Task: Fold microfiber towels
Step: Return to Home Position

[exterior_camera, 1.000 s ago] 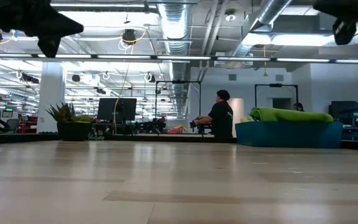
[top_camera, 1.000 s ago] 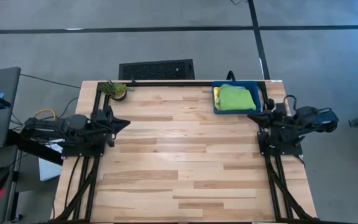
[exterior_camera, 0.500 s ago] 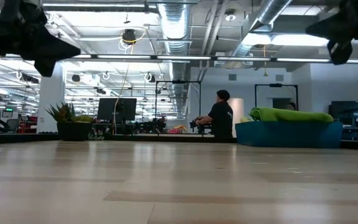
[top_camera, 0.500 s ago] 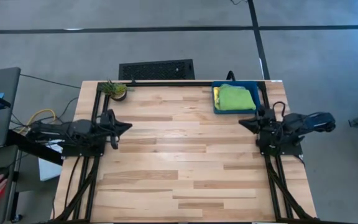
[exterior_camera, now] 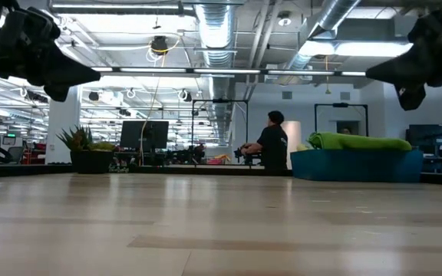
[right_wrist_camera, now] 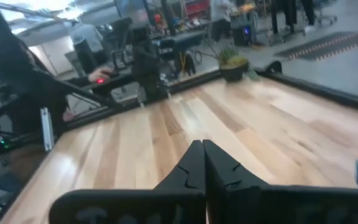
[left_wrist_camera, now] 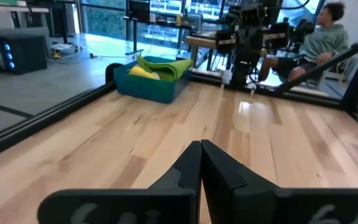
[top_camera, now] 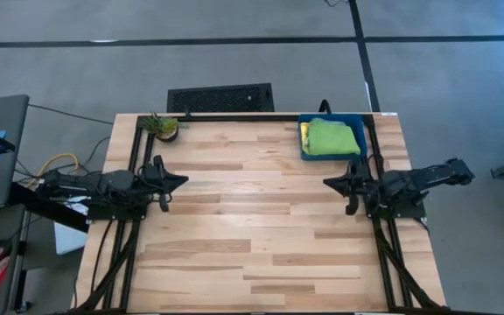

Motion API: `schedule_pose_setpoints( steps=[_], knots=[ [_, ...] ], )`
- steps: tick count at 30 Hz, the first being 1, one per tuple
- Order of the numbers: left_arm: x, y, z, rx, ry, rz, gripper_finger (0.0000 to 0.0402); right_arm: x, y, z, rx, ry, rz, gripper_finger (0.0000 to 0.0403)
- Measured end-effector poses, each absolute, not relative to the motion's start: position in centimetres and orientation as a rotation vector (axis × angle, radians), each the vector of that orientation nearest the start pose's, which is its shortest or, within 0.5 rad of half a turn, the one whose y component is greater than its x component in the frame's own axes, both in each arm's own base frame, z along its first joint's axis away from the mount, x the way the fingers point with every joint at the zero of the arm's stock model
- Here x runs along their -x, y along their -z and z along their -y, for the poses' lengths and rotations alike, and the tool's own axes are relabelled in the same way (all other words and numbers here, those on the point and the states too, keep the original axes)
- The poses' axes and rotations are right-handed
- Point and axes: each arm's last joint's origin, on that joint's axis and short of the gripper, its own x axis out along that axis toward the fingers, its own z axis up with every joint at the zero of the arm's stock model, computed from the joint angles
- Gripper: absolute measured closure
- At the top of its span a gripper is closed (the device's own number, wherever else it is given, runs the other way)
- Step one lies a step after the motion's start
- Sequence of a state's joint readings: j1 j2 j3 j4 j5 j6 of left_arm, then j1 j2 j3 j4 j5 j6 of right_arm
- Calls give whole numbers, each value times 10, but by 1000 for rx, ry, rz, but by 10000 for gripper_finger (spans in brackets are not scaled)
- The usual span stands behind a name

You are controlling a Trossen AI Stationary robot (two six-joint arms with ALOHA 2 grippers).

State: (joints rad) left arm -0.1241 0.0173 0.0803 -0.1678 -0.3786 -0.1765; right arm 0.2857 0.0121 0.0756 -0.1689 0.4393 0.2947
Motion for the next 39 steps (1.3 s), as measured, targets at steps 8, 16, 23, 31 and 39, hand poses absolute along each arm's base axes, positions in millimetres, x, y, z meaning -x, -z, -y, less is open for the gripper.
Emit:
schedule_pose_setpoints(
  steps=[8,16,23,31,39],
  knots=[
    [-91,-173,1,149,-263,-80,401,-92,-171,-15,-187,152,-71,388],
    [-92,-173,1,150,-259,-83,402,-92,-171,-15,-186,148,-72,360],
    [-92,-173,1,151,-259,-84,402,-92,-171,-15,-185,148,-72,360],
    [-92,-173,1,151,-258,-84,402,-92,-171,-15,-185,147,-72,360],
    [-92,-173,1,151,-259,-85,401,-92,-171,-15,-185,148,-72,360]
  ],
)
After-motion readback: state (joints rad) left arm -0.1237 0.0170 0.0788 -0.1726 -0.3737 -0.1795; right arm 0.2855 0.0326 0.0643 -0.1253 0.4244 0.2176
